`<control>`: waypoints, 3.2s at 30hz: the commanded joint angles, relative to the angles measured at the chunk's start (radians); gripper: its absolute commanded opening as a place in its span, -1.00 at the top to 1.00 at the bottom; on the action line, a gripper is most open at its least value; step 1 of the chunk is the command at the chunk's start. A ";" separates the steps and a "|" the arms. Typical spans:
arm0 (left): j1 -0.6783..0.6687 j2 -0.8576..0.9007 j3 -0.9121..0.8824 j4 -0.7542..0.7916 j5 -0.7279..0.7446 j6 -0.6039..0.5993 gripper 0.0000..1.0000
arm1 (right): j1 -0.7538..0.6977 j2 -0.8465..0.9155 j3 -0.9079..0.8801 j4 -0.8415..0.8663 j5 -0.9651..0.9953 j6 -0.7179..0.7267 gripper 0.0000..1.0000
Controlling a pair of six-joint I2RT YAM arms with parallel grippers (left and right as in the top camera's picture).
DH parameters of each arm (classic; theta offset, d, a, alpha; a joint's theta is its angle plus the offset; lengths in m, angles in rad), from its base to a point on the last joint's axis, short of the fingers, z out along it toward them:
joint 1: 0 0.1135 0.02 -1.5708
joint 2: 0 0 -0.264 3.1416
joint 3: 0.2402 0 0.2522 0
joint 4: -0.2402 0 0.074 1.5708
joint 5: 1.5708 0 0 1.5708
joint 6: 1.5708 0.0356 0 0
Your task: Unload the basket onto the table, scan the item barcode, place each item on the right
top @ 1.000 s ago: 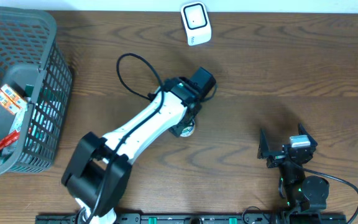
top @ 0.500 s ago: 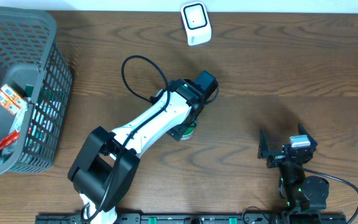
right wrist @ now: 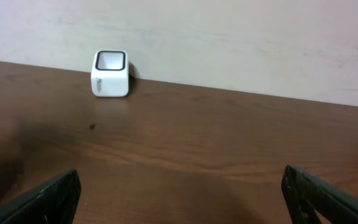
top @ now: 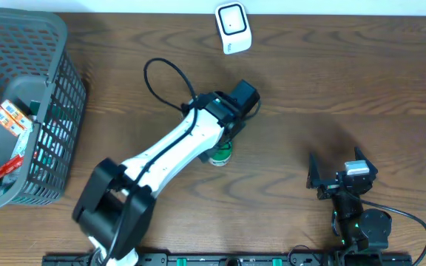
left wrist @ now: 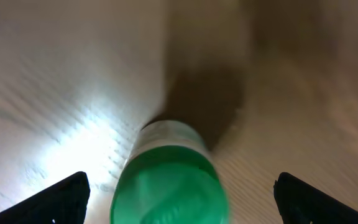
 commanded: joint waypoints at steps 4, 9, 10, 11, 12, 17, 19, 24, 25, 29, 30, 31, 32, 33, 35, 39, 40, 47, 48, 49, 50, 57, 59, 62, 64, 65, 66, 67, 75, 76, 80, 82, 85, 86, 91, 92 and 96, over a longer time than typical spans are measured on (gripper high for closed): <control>0.001 -0.156 0.039 0.011 -0.138 0.781 -0.96 | 0.011 -0.002 -0.001 -0.003 -0.005 0.012 -0.99; 0.005 -0.164 0.035 -0.051 0.016 1.359 -0.95 | 0.011 -0.002 -0.001 -0.003 -0.005 0.012 -0.99; 0.005 -0.157 0.031 -0.073 0.076 1.448 -0.96 | 0.011 -0.002 -0.001 -0.003 -0.005 0.012 -0.99; 0.005 -0.149 0.026 -0.087 0.125 1.506 -0.96 | 0.011 -0.002 -0.001 -0.003 -0.005 0.012 -0.98; 0.005 -0.141 0.021 -0.097 0.166 1.557 -0.96 | 0.011 -0.001 -0.001 -0.003 -0.005 0.012 -0.99; 0.014 -0.062 -0.002 -0.084 0.209 1.664 -0.96 | 0.011 -0.002 -0.001 -0.003 -0.005 0.012 -0.98; 0.027 -0.037 -0.002 -0.075 0.210 1.663 -0.96 | 0.011 -0.002 -0.001 -0.003 -0.005 0.012 -0.98; 0.074 0.006 -0.003 -0.075 0.257 1.664 -0.96 | 0.011 -0.002 -0.001 -0.003 -0.005 0.012 -0.99; 0.082 0.013 -0.003 -0.075 0.288 1.674 -0.96 | 0.011 -0.001 -0.001 -0.003 -0.005 0.012 -0.99; 0.112 0.034 -0.006 -0.067 0.398 1.704 -0.96 | 0.011 -0.002 -0.001 -0.003 -0.005 0.012 -0.98; 0.118 0.036 -0.011 -0.055 0.414 1.704 -0.96 | 0.011 -0.002 -0.001 -0.003 -0.005 0.012 -0.99; 0.122 0.036 -0.017 -0.043 0.424 1.704 -0.96 | 0.011 -0.002 -0.001 -0.003 -0.005 0.012 -0.98; 0.125 0.036 -0.025 -0.027 0.435 1.704 -0.96 | 0.011 -0.002 -0.001 -0.003 -0.005 0.012 -0.99; 0.126 0.036 -0.029 -0.017 0.437 1.704 -0.96 | 0.011 -0.001 -0.001 -0.003 -0.005 0.012 -0.99; 0.126 0.036 -0.039 -0.003 0.437 1.704 -0.96 | 0.011 -0.001 -0.001 -0.003 -0.005 0.012 -0.98; 0.126 0.036 -0.051 -0.001 0.437 1.704 -0.97 | 0.011 -0.001 -0.001 -0.003 -0.005 0.012 -0.99; 0.126 0.036 -0.056 -0.001 0.437 1.704 -0.98 | 0.011 -0.002 -0.001 -0.003 -0.005 0.012 -0.99; 0.126 0.036 -0.115 0.035 0.437 1.704 -0.99 | 0.011 -0.002 -0.001 -0.003 -0.005 0.012 -0.98; 0.126 0.036 -0.117 0.038 0.437 1.704 -0.96 | 0.011 -0.002 -0.001 -0.003 -0.005 0.012 -0.99; 0.126 0.036 -0.118 0.041 0.437 1.704 -0.89 | 0.011 -0.002 -0.001 -0.003 -0.005 0.012 -0.98; 0.126 0.036 -0.118 0.042 0.437 1.703 -0.83 | 0.011 -0.002 -0.001 -0.003 -0.005 0.012 -0.98; 0.126 0.036 -0.118 0.046 0.438 1.675 -0.37 | 0.011 -0.002 -0.001 -0.003 -0.005 0.012 -0.98; 0.125 0.036 -0.118 0.046 0.438 1.647 -0.30 | 0.011 -0.001 -0.001 -0.003 -0.005 0.012 -0.99; 0.125 0.036 -0.118 0.045 0.438 1.599 -0.25 | 0.011 -0.002 -0.001 -0.003 -0.005 0.012 -0.99; 0.125 0.036 -0.118 0.045 0.438 1.587 -0.42 | 0.011 -0.001 -0.001 -0.003 -0.005 0.012 -0.99; 0.125 0.036 -0.118 0.046 0.438 1.587 -0.52 | 0.011 -0.002 -0.001 -0.003 -0.005 0.012 -0.99; 0.125 0.036 -0.118 0.051 0.437 1.588 -0.59 | 0.011 -0.001 -0.001 -0.003 -0.005 0.012 -0.98; 0.125 0.036 -0.118 0.061 0.433 1.592 -0.63 | 0.011 -0.002 -0.001 -0.003 -0.005 0.012 -0.98; 0.125 0.036 -0.118 0.172 0.434 1.726 -0.94 | 0.011 -0.002 -0.001 -0.003 -0.005 0.012 -0.98; 0.125 0.036 -0.118 0.172 0.434 1.731 -0.93 | 0.011 -0.002 -0.001 -0.003 -0.005 0.012 -0.99; 0.125 0.036 -0.118 0.160 0.435 1.730 -0.79 | 0.011 -0.002 -0.001 -0.003 -0.005 0.012 -0.98; 0.125 0.036 -0.118 0.150 0.438 1.727 -0.68 | 0.011 -0.002 -0.001 -0.003 -0.005 0.012 -0.99; 0.125 0.036 -0.118 0.146 0.438 1.682 -0.56 | 0.011 -0.002 -0.001 -0.003 -0.005 0.012 -0.99; 0.125 0.036 -0.118 0.146 0.438 1.662 -0.55 | 0.011 -0.002 -0.001 -0.003 -0.005 0.012 -0.98; 0.125 0.034 -0.118 0.148 0.438 1.588 -0.49 | 0.011 -0.002 -0.001 -0.003 -0.005 0.012 -0.99; 0.125 0.032 -0.118 0.149 0.443 1.582 -0.48 | 0.011 -0.002 -0.001 -0.003 -0.005 0.012 -0.98; 0.124 0.024 -0.118 0.176 0.477 1.583 -0.48 | 0.011 -0.002 -0.001 -0.003 -0.005 0.012 -0.98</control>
